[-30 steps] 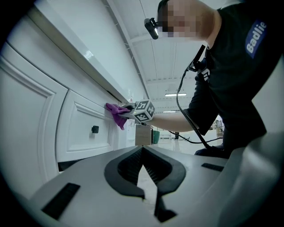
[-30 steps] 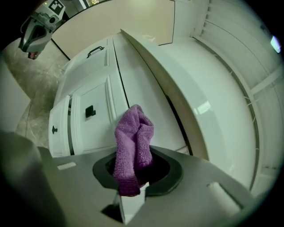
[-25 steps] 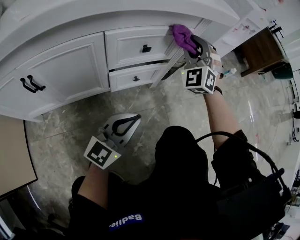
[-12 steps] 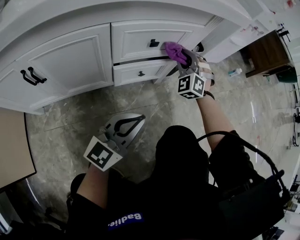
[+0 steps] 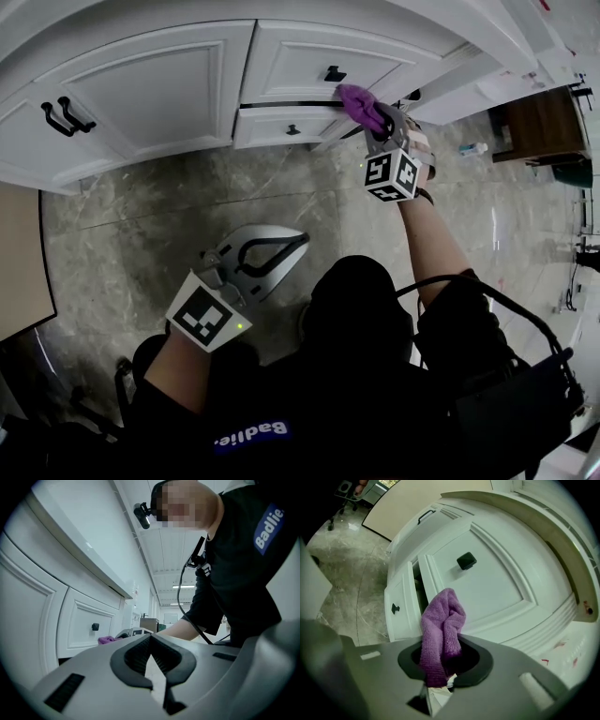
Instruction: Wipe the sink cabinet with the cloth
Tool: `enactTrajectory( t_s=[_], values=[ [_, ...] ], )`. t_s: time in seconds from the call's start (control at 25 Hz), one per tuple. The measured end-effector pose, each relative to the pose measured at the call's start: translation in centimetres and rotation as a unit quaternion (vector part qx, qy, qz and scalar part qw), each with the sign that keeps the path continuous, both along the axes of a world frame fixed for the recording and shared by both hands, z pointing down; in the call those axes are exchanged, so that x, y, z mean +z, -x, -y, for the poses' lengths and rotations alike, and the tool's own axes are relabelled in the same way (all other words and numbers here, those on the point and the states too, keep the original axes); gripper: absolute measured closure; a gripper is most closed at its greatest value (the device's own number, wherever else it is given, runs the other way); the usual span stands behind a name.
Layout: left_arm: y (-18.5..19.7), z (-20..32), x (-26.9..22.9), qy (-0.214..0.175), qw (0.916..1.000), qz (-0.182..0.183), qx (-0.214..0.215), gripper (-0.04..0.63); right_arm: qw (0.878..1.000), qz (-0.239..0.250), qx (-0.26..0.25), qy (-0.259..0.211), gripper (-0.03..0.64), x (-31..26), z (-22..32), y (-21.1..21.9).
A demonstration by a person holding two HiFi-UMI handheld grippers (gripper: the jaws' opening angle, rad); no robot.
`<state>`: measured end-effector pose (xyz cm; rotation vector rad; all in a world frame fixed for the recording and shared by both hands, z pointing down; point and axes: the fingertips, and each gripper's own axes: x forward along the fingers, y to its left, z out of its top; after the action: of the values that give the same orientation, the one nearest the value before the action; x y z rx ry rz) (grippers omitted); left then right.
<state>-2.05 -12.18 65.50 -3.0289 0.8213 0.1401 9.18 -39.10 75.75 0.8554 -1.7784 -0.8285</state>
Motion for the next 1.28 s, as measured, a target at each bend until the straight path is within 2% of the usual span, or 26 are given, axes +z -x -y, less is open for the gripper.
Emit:
enactTrajectory(
  t_s=[0.08,0.2,0.32,0.44,0.52,0.6,0.72,0.84,0.92,1.08,1.12,1.2,1.28],
  values=[
    [-0.1,0.0,-0.6,0.006,0.9999,-0.013,-0.005,0.6,1.0,-0.002,-0.01,0.015,0.548,-0.6,-1.4,0.5],
    [0.0,0.2,-0.7,0.036,0.9984,-0.04,-0.015,0.6,0.999,0.003,-0.024,0.044,0.548,-1.2,-4.0,1.5],
    [0.3,0.4,-0.4,0.053,0.996,-0.061,-0.039,0.6,0.996,0.021,-0.032,0.074,0.548,-1.6,-6.4,2.9],
    [-0.1,-0.3,-0.5,0.114,0.9852,-0.098,-0.081,0.6,0.99,0.034,-0.031,0.131,0.548,-1.9,-10.3,3.3],
    [-0.8,-1.2,-2.7,0.136,0.9787,-0.116,-0.102,0.6,0.985,0.032,-0.035,0.167,0.548,-2.7,-13.3,3.0],
    [-2.1,-2.1,-5.4,0.137,0.9792,-0.109,-0.102,0.6,0.979,0.029,-0.041,0.196,0.548,-4.0,-15.9,2.5],
    [-3.0,-4.1,-8.7,0.156,0.98,-0.078,-0.095,0.6,0.967,0.038,-0.036,0.25,0.548,-6.4,-19.9,1.7],
    [-2.5,-6.2,-12.5,0.175,0.9786,-0.051,-0.096,0.6,0.951,0.071,-0.021,0.299,0.548,-10.5,-23.7,1.9],
    [-2.1,-7.6,-15.7,0.174,0.9805,-0.022,-0.089,0.6,0.941,0.099,-0.02,0.324,0.548,-14.2,-25.8,2.3],
    [-1.5,-11.0,-23.7,0.162,0.984,0.02,-0.071,0.6,0.912,0.146,-0.065,0.377,0.547,-22.6,-31.1,4.1],
    [-1.2,-11.6,-25.7,0.176,0.9809,0.013,-0.081,0.6,0.904,0.157,-0.081,0.389,0.547,-24.7,-32.4,4.6],
    [-0.7,-12.5,-29.2,0.218,0.9695,-0.007,-0.112,0.6,0.892,0.174,-0.107,0.403,0.547,-28.7,-34.7,5.4],
    [-1.0,-13.2,-33.0,0.222,0.966,-0.003,-0.132,0.6,0.884,0.188,-0.123,0.409,0.547,-32.5,-36.7,5.3]
  ],
)
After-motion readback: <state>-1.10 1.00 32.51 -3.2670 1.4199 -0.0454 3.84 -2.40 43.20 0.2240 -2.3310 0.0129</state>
